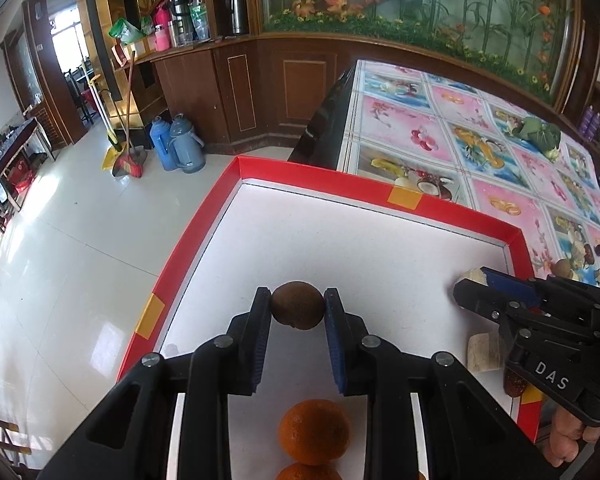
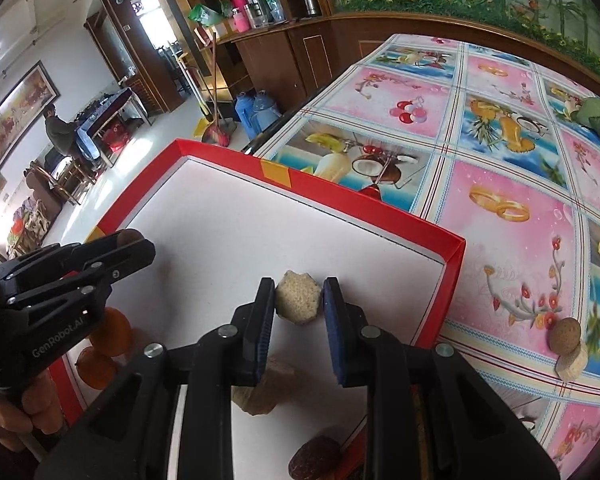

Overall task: Organize fruits
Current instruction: 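Carry the nut into the tray and release it while the right gripper releases the tan chunk there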

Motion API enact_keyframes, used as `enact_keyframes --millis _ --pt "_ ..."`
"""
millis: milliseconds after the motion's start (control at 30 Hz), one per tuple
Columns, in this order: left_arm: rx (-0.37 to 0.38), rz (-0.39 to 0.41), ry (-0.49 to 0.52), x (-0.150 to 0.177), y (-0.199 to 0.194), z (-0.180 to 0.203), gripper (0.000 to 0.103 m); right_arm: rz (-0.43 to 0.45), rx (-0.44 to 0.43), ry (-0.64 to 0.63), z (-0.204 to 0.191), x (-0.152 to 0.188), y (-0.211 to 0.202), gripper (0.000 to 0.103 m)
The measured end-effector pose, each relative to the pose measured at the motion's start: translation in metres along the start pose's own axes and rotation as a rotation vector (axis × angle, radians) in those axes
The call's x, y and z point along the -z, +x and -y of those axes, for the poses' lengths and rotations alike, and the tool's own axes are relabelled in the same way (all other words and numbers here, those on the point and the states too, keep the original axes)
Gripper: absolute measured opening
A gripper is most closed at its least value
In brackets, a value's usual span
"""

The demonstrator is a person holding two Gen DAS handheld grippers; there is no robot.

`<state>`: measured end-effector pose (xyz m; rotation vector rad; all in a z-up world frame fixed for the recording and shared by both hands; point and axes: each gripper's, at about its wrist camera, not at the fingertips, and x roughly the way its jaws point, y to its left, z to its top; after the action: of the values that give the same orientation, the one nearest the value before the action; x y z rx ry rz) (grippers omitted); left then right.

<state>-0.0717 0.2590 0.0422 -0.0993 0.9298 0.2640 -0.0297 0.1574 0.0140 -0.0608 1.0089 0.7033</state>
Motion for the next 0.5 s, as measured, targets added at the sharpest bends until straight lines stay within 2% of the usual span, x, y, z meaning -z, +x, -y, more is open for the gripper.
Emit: enact_keyframes --millis 300,400,500 --pt "-0.007 -0.059 0.003 0.005 0.008 0.003 0.027 -0.013 -0.004 -0.003 0.001 0.001 0.002 0.027" --pt "-0.024 -0.057 -0.005 0.007 0.003 0.002 0.040 -0.026 -0.045 0.018 0.005 0.000 -0.001 0.034" --pt "-0.013 -0.038 -0.024 0.009 -0.007 0.004 0.048 0.012 -0.070 0.033 0.009 -0.002 -0.015 0.043"
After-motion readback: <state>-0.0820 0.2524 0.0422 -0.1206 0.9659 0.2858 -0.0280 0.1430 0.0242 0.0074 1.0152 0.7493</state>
